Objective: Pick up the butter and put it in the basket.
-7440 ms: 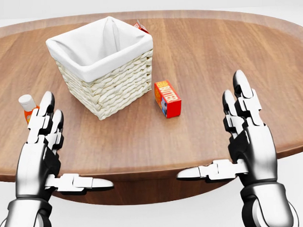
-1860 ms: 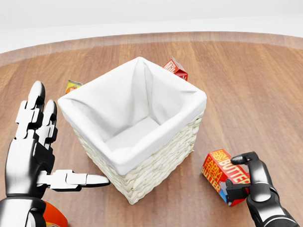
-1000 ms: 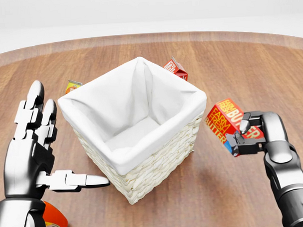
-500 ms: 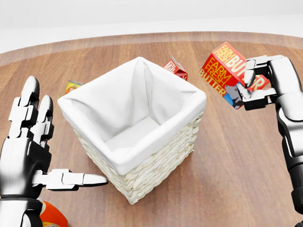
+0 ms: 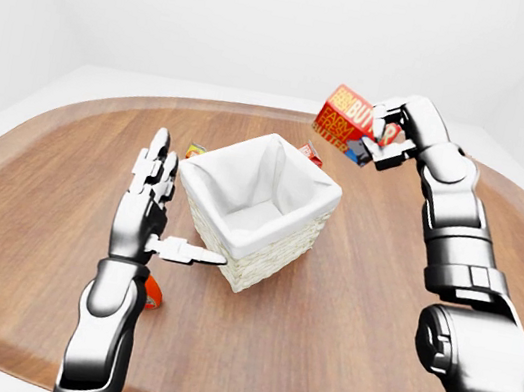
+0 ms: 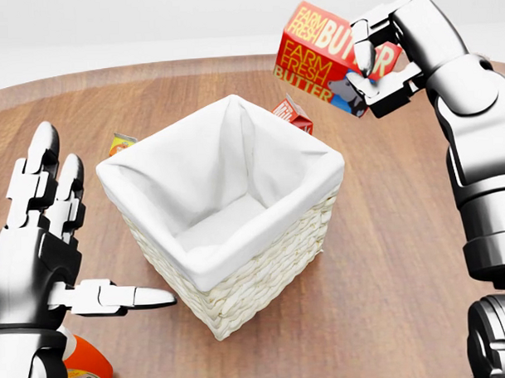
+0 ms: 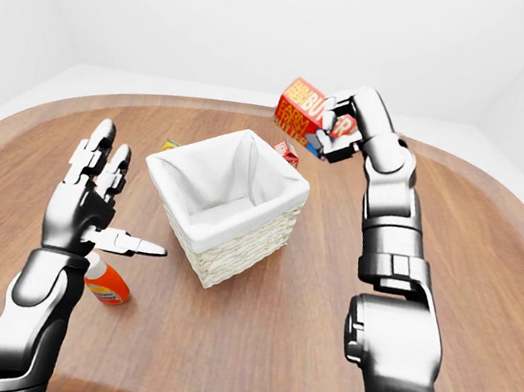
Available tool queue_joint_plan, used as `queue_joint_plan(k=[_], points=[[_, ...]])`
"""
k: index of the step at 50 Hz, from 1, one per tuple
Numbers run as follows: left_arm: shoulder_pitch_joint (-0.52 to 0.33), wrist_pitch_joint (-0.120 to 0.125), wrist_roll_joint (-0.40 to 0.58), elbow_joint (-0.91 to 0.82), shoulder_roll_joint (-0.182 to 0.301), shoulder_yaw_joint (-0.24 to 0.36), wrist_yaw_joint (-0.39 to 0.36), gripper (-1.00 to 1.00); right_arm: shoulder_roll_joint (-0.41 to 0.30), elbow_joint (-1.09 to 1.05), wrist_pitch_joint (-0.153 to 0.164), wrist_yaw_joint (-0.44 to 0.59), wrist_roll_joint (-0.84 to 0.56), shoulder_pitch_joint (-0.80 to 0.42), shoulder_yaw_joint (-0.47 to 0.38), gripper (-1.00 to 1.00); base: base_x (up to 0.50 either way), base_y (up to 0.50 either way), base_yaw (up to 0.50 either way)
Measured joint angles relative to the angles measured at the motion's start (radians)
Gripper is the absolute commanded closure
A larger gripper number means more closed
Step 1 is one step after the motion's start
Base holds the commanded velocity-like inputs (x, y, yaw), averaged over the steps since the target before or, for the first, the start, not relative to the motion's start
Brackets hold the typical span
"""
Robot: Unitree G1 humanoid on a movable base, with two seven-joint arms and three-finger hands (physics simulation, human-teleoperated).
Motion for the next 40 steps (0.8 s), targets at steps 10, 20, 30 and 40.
queue_joint_plan(k=[10,20,30,40], points=[[0.005,0.000,-0.007,0.000,-0.001,0.003,0.001,-1.00,0.026,0.079,-0.077,0.058,-0.083,-0.116,0.033,1.00,0.00,0.00,0.00],[0.013,0.000,-0.017,-0.003,-0.003,0.006,0.002,-1.00,0.062,0.143,-0.148,0.097,-0.162,-0.201,0.064,1.00,0.00,0.00,0.00],[0.023,0.000,-0.031,-0.008,-0.005,0.010,0.003,-1.00,0.102,0.177,-0.148,0.131,-0.245,-0.238,0.094,1.00,0.00,0.00,0.00],[0.030,0.000,-0.046,-0.012,-0.005,0.015,0.002,-1.00,0.138,0.199,-0.148,0.145,-0.322,-0.252,0.117,1.00,0.00,0.00,0.00]])
